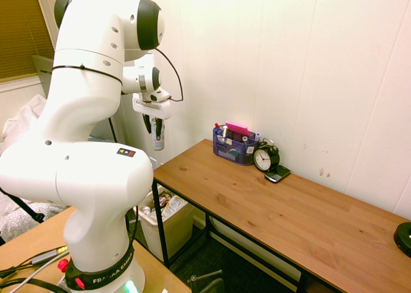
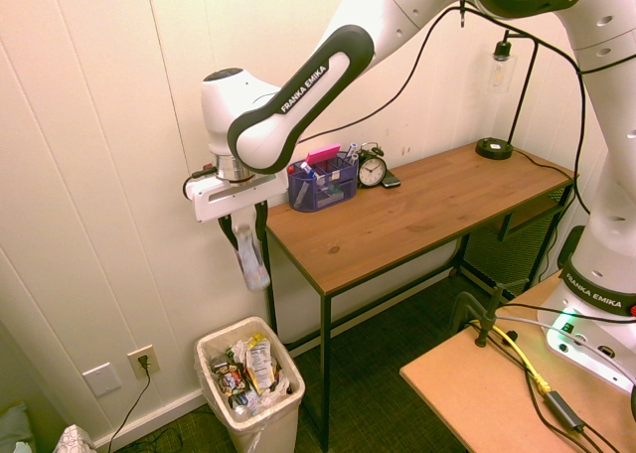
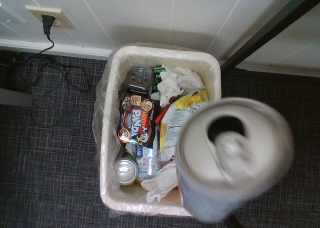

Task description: Throw the can in the trash bin

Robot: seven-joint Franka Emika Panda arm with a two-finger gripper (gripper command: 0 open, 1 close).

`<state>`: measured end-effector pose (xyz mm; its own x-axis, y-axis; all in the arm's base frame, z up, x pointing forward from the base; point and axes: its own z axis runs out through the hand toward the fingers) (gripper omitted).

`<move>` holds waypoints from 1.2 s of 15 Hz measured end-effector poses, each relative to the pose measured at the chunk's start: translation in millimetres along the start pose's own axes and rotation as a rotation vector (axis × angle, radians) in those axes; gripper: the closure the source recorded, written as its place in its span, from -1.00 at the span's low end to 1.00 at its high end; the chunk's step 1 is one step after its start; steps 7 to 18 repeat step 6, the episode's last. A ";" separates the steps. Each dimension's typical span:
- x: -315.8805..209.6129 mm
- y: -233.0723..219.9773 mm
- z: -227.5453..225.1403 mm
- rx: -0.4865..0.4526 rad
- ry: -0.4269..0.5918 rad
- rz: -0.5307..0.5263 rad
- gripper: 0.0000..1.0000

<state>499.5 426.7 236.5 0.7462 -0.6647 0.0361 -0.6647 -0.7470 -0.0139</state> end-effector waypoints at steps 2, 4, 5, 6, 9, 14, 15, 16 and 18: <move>5.1 0.0 -2.7 0.010 -0.003 0.006 -1.00; 20.3 3.7 -13.6 0.037 -0.011 0.022 -1.00; 34.5 10.7 -22.1 0.053 -0.015 0.039 -1.00; 53.9 22.7 -31.8 0.070 -0.016 0.062 -1.00; 53.9 22.7 -31.8 0.070 -0.016 0.062 -1.00; 53.9 22.7 -31.8 0.070 -0.016 0.062 -1.00; 53.9 22.7 -31.8 0.070 -0.016 0.062 -1.00; 53.9 22.7 -31.8 0.070 -0.016 0.062 -1.00; 53.9 22.7 -31.8 0.070 -0.016 0.062 -1.00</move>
